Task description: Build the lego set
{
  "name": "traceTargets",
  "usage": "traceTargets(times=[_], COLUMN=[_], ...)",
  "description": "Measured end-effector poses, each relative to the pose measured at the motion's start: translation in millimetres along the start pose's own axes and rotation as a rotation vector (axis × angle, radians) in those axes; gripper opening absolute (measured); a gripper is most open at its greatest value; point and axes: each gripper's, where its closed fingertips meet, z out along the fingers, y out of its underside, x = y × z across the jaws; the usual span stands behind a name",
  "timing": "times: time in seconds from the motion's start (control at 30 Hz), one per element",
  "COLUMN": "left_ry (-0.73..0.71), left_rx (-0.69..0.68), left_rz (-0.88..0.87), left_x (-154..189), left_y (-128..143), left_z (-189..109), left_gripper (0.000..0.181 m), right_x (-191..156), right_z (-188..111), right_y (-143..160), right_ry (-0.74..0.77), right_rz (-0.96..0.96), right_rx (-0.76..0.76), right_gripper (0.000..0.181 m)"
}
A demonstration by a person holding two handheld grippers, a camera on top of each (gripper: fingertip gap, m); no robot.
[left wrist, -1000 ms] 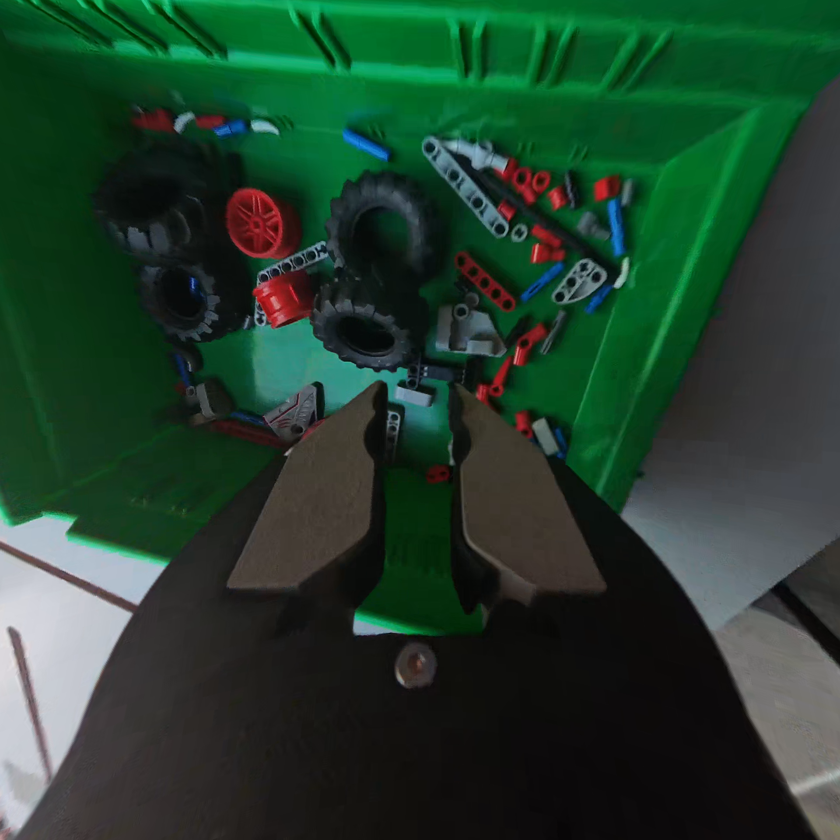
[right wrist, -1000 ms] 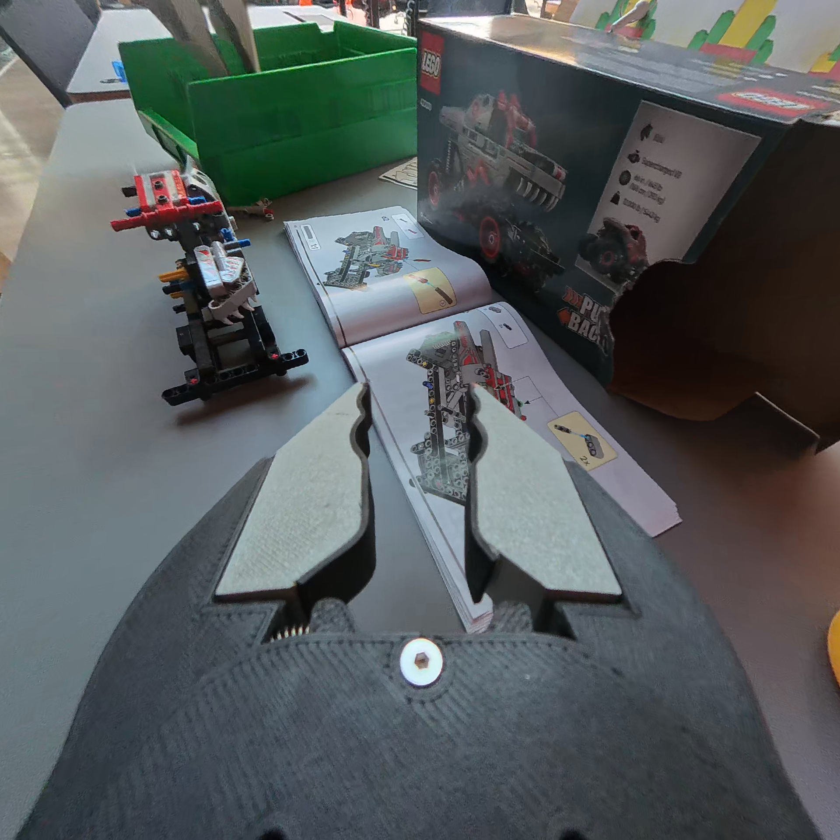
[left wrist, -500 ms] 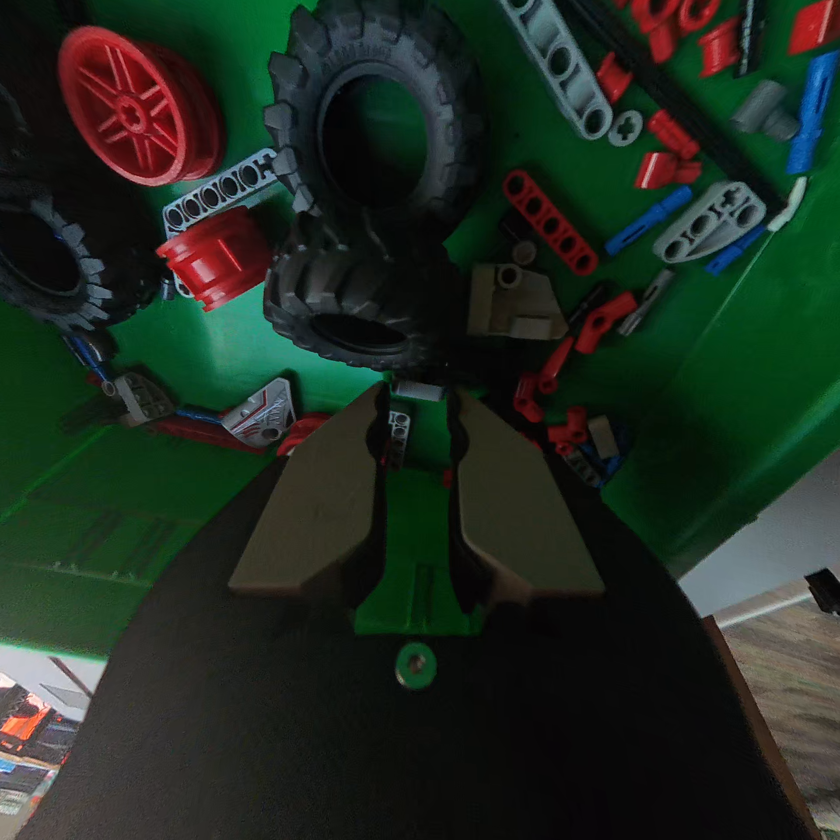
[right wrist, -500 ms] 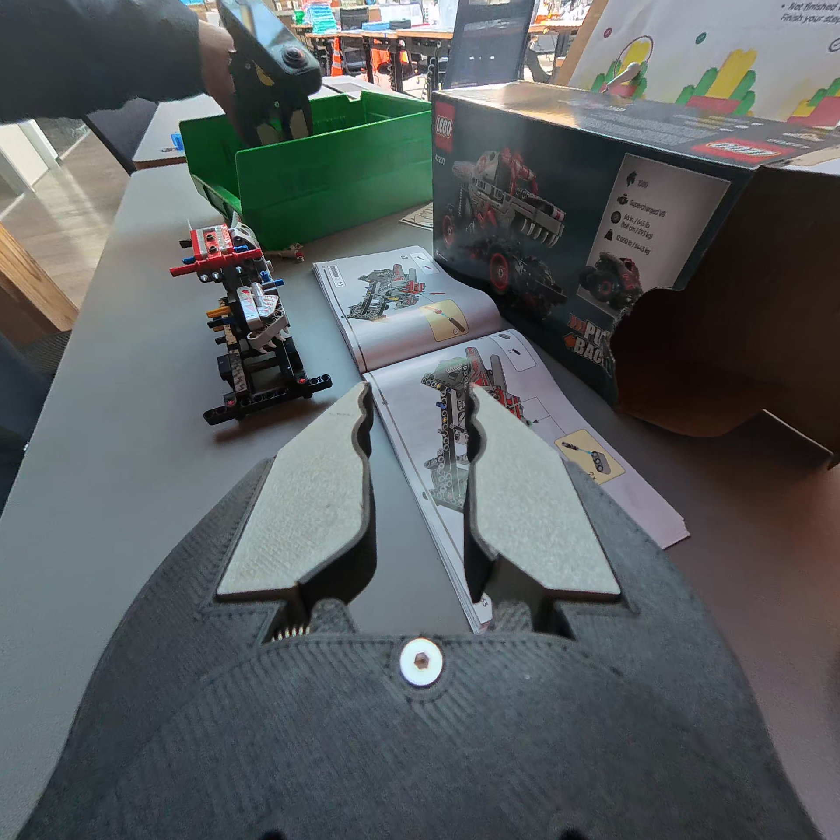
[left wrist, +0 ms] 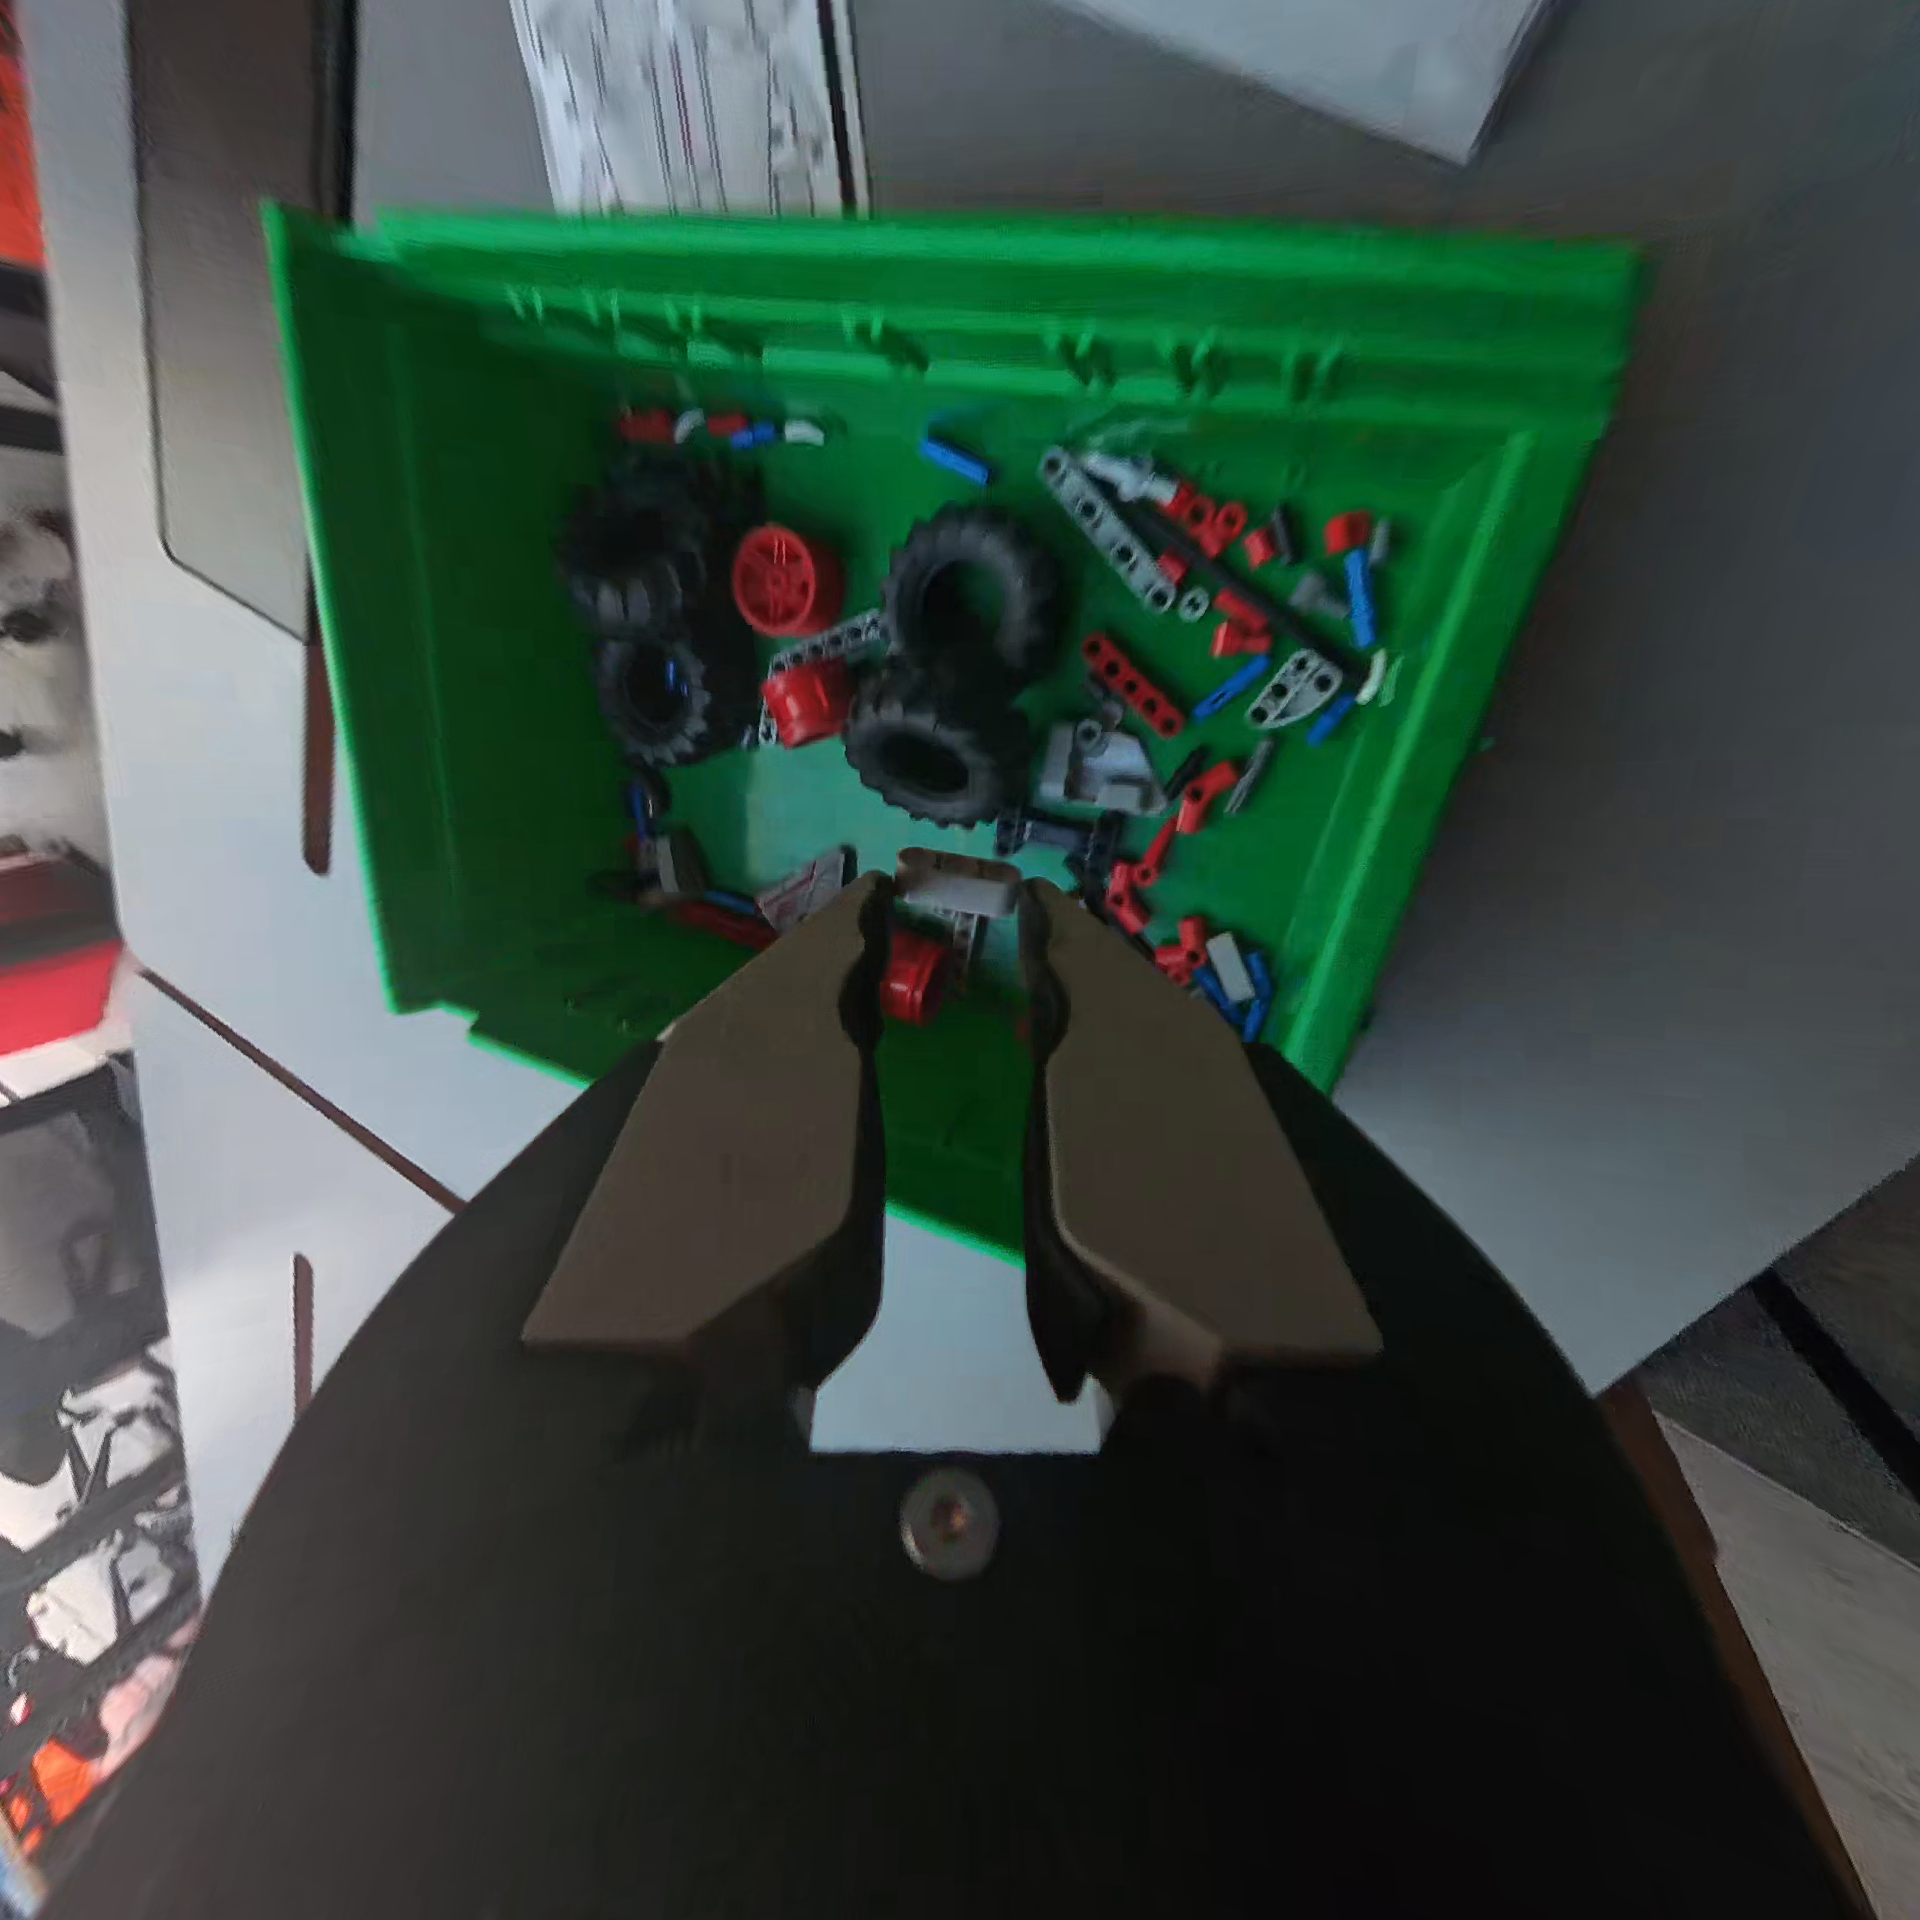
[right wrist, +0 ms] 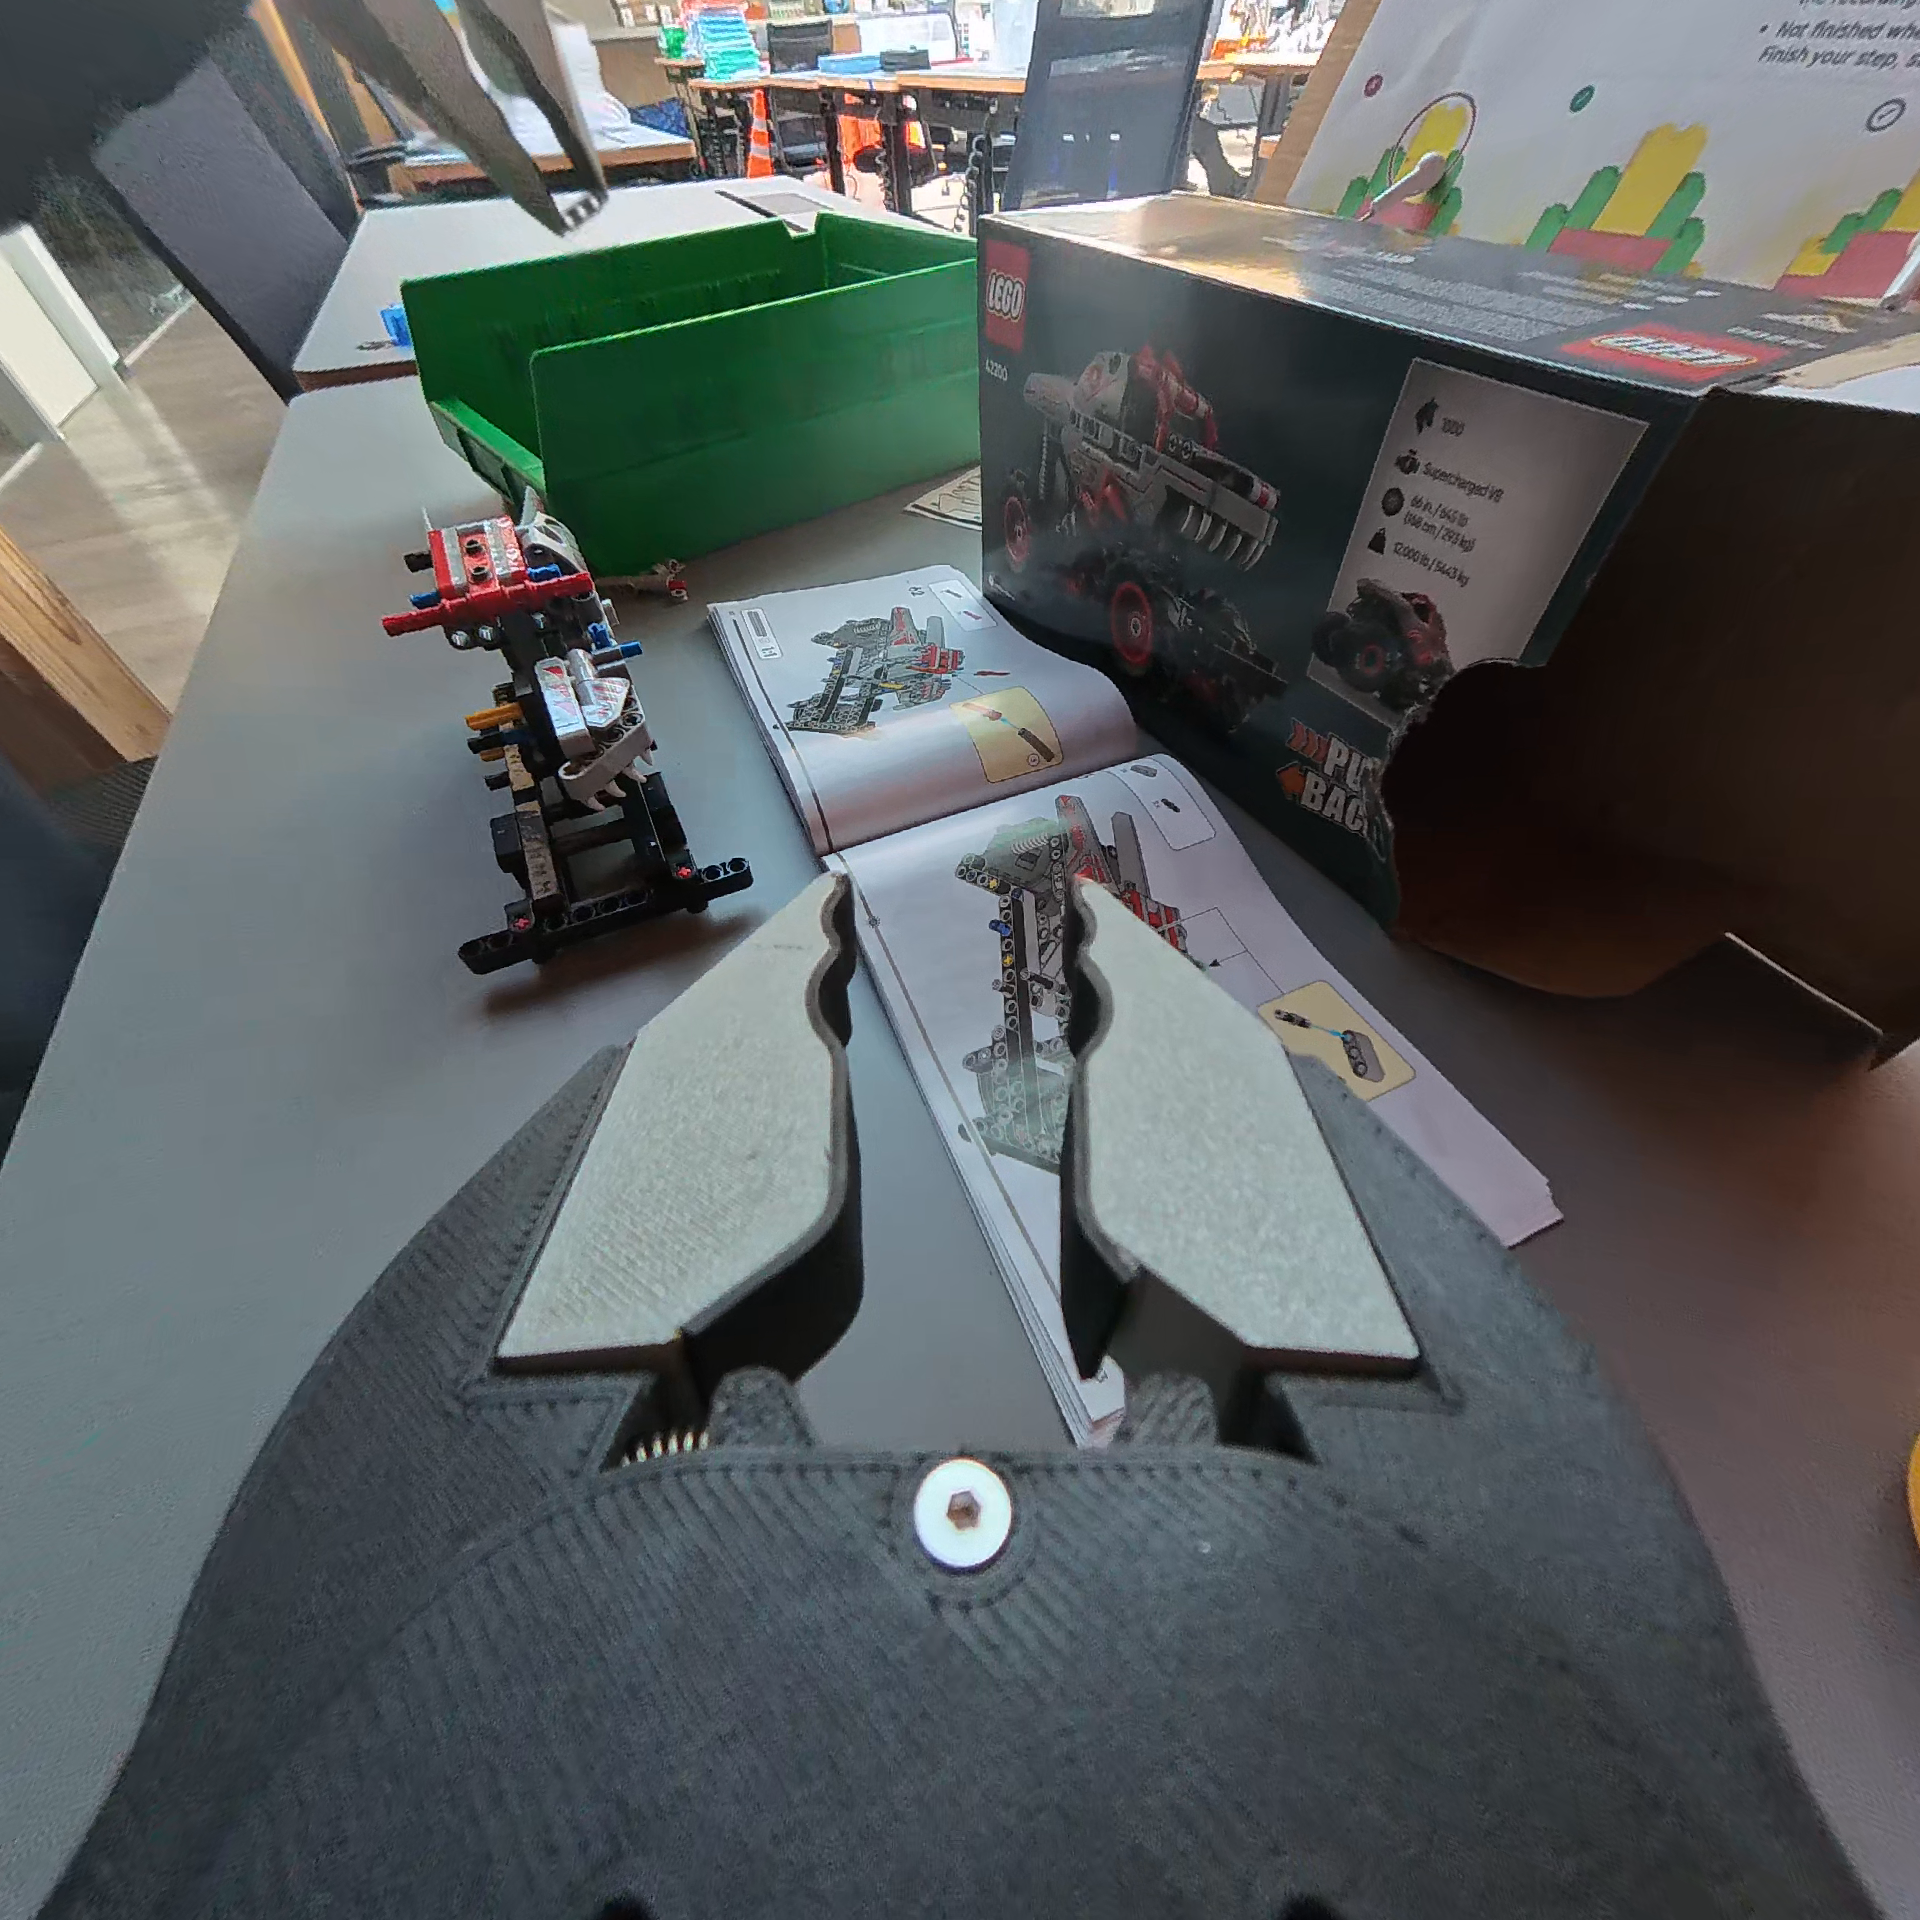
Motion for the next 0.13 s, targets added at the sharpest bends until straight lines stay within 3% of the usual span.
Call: traceTargets(times=[0.03,0.13], left_ry=[-0.011,-0.036], left_rx=[0.051,0.185], left_rz=[0.018,-0.011], left_x=[9.2,42.6], left_y=[-15.7,-67.9], left_z=[-10.4,-19.0], left_gripper=[0.021,0.021], right_x=[-0.5,-1.8], right_z=[0.5,2.3], right_y=[0.2,1.4], right_ry=[-0.005,-0.015], right_rz=[0.003,0.005], right_rx=[-0.001,-0.007], right_gripper=[0.037,0.037])
